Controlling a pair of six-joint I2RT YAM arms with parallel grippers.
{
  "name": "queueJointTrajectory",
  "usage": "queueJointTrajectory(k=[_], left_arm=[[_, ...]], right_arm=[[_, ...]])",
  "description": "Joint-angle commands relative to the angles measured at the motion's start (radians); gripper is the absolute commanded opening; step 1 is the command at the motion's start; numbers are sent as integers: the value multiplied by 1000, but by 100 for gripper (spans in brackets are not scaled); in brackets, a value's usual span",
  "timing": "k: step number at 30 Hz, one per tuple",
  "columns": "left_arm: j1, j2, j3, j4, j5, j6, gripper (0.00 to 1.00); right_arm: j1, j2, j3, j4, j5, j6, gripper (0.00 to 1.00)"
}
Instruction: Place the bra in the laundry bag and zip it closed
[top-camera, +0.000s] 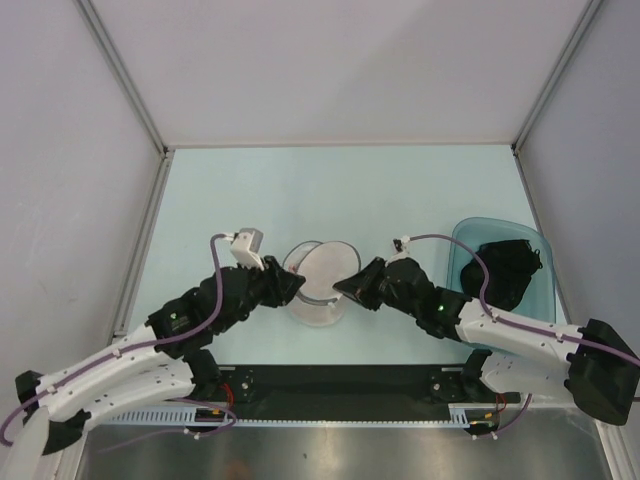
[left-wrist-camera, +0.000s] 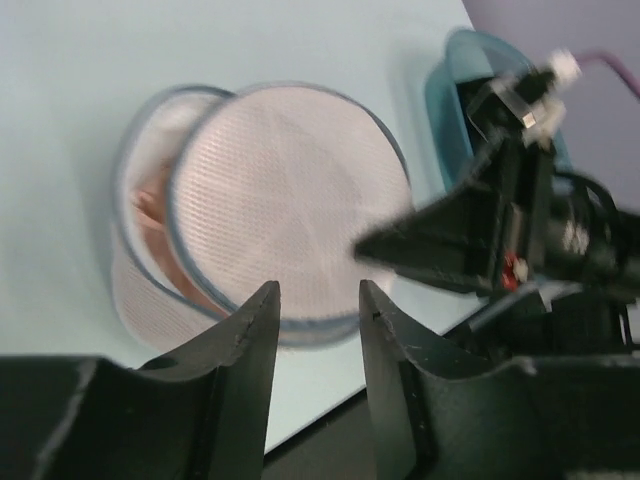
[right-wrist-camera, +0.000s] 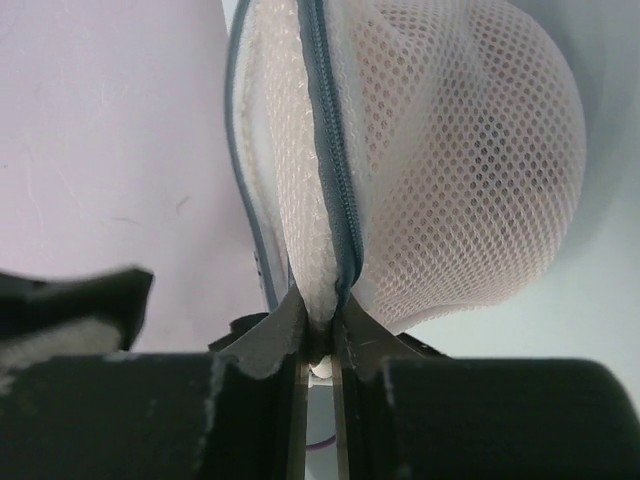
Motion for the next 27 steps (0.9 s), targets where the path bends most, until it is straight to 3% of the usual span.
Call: queueJointTrajectory(k=[1,5,10,13,17,27], left_arm=[[-190,13,-24,-15,-181,30,41],[-331,130,-25,86,-147,-27,41],[-344,314,66,55,-112,-140,60],[-342,380,117,-11,-144,-208,60],[-342,409,134,-25,-173,-245,56],[-341,460,219,-86,-222,-243,28]], right_arm=[[11,-6,106,-86,47,66,15],[17,19,153,-177,84,92,16],[29,21,170,-203,119,109,15],[31,11,167,-212,139,114,15],[37,-1,166,-217,153,117,15],[49,-12,169,-255,187,108,15]])
